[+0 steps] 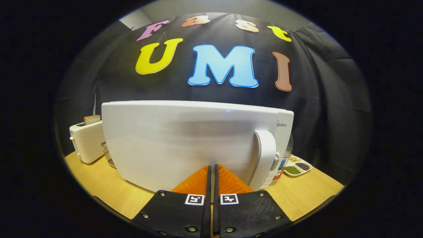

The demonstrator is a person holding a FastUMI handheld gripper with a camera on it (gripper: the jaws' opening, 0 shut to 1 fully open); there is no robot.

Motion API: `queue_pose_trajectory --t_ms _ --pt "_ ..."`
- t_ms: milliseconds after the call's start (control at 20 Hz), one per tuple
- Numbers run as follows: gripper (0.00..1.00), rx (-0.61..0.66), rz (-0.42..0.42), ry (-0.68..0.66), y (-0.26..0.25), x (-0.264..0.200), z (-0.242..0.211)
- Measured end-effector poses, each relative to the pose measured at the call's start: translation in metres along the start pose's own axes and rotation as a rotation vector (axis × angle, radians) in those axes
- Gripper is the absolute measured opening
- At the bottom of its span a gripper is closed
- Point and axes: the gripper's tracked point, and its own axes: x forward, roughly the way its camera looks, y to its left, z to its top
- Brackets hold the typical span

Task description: Open the microwave, put the food inside, and close the microwave door.

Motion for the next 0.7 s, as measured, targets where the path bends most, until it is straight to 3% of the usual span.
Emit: queue_pose_trajectory --t_ms 250,450,600,700 --pt "0.06 -0.039 -0.037 -0.008 0.001 0.01 0.002" --pt "0.09 0.074 -0.033 0.023 -0.001 0.019 0.003" --pt "0.08 0.018 -0.044 0.041 0.0 0.016 0.001" --pt "0.07 0.059 -0.022 0.062 0.0 0.012 -0.002"
